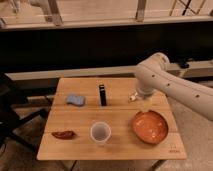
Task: Knock the eraser over
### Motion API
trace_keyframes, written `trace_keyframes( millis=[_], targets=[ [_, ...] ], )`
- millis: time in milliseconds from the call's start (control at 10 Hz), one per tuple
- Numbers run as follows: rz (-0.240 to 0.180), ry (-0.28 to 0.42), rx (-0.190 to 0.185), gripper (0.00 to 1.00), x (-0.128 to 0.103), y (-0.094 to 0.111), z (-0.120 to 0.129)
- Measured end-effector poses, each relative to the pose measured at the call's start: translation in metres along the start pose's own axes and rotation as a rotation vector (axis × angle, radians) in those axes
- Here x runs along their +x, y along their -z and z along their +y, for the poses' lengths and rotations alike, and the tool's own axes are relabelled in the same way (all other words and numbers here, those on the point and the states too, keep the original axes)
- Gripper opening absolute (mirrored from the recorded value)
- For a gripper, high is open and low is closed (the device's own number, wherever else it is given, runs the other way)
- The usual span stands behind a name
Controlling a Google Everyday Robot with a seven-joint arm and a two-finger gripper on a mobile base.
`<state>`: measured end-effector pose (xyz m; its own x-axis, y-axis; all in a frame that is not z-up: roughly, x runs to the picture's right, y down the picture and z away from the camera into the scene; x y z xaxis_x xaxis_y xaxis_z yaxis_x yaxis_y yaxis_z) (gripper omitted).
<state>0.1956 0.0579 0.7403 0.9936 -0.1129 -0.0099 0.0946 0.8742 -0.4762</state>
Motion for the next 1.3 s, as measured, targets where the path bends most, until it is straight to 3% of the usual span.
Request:
trace_keyframes(
  millis=[200,1300],
  targets=[
    [-0.011,0.021,0.002,0.80,-0.016,-0.004,-0.006],
    [-0.022,0.090,-0.001,0.80,-0.044,-0.020,-0.027]
  ],
)
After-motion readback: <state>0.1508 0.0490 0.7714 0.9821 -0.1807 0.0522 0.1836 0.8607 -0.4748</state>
